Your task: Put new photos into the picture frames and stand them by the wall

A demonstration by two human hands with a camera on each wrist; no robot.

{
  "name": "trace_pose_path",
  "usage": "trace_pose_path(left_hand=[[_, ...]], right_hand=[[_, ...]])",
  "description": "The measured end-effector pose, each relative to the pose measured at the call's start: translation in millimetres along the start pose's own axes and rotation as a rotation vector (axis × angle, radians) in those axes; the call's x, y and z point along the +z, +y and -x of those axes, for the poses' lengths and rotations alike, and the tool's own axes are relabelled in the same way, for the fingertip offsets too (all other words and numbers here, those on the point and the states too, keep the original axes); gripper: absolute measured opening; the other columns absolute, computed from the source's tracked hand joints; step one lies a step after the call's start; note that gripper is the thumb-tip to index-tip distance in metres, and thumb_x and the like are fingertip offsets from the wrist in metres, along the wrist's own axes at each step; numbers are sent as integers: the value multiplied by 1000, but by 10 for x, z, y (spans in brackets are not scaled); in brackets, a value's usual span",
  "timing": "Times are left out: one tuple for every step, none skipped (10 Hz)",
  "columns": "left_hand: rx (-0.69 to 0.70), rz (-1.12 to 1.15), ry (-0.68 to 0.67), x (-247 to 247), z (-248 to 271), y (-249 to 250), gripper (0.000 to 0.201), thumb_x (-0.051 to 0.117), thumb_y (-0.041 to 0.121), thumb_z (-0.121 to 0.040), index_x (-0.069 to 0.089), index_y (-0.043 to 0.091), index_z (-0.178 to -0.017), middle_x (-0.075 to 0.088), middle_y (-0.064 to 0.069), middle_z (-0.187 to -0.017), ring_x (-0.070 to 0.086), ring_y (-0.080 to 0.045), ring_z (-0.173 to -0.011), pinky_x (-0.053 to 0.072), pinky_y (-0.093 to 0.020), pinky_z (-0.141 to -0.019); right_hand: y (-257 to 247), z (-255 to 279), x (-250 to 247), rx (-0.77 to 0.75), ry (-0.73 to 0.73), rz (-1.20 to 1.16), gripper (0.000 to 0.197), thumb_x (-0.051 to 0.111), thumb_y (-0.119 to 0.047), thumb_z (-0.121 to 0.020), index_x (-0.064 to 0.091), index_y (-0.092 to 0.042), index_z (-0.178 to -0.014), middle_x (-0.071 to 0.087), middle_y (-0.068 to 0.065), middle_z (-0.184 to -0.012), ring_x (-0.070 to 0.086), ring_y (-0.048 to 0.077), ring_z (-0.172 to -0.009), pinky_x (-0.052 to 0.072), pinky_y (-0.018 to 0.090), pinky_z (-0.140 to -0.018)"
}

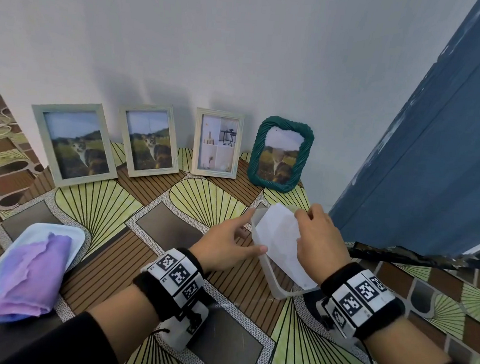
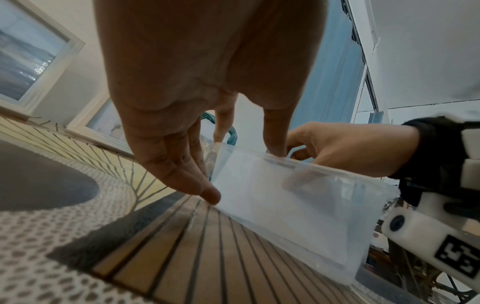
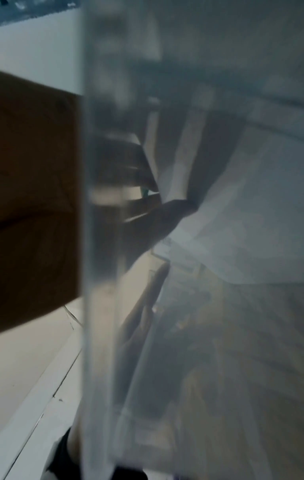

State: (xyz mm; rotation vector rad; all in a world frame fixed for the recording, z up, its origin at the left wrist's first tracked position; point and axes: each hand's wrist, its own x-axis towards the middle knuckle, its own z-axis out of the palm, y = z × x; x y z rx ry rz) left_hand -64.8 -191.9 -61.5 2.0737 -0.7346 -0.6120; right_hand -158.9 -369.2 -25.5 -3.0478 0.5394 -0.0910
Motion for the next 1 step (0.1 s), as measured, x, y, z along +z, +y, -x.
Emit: trace_pose_path(left_hand=[[55, 77, 106, -67, 44, 36, 64, 60, 48, -92, 33, 40, -150, 61, 12, -108, 61, -3, -84, 48, -19, -81]], right_hand=[[22, 33, -27, -12, 107, -55, 39, 58, -25, -90, 50, -20, -128, 43, 3, -119, 44, 22, -110, 49, 41, -90]])
